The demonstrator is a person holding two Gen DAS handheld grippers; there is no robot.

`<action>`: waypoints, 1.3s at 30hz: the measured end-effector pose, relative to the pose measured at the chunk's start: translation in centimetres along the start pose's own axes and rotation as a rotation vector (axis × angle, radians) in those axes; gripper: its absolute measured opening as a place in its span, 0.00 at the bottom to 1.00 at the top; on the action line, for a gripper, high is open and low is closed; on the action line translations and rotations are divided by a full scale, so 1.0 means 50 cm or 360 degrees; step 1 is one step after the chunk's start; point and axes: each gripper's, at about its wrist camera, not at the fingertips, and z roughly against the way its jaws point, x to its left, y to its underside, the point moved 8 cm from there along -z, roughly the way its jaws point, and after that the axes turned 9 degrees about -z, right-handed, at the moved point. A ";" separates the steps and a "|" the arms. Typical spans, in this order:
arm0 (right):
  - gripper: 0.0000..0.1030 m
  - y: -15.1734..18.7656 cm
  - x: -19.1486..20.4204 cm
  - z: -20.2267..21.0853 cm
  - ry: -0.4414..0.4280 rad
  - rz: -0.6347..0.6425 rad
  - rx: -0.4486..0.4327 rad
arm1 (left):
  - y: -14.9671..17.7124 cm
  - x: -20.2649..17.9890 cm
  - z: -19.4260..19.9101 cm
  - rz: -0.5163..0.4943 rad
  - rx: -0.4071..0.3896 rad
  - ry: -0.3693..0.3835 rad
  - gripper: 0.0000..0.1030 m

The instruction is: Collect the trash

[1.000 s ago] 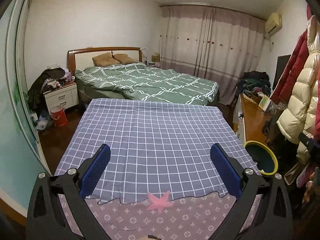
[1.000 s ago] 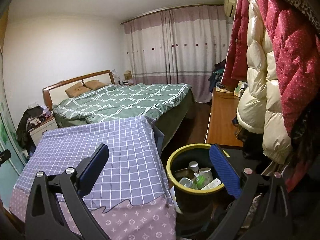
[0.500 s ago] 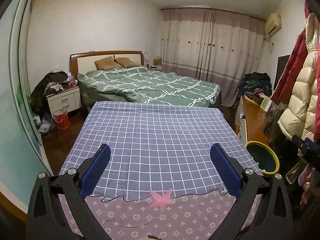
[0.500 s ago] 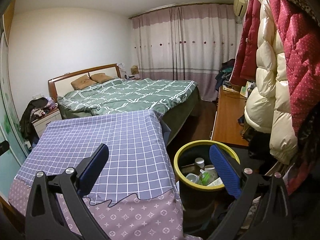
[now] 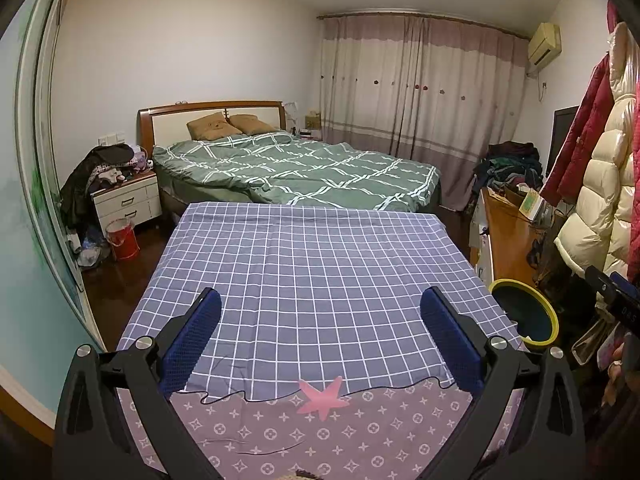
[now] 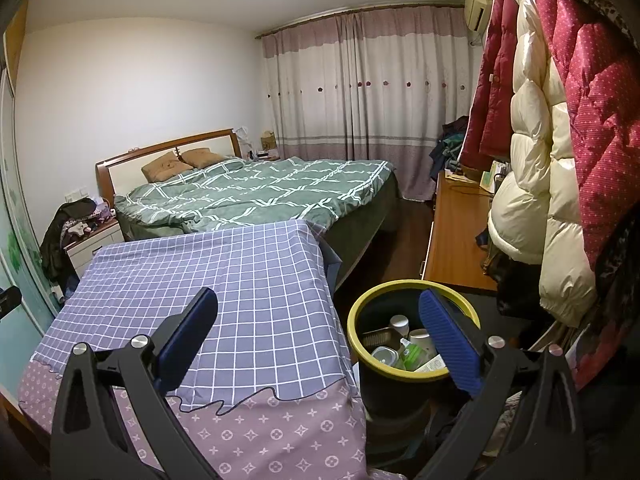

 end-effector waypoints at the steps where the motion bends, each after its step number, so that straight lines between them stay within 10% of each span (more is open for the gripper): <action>1: 0.93 0.001 0.000 -0.001 0.0000 -0.0001 0.0001 | -0.001 0.001 0.000 -0.0002 0.0000 0.0000 0.95; 39: 0.93 0.009 0.011 -0.004 -0.0009 -0.0017 0.0023 | -0.009 -0.005 -0.002 -0.0016 0.0000 0.0007 0.95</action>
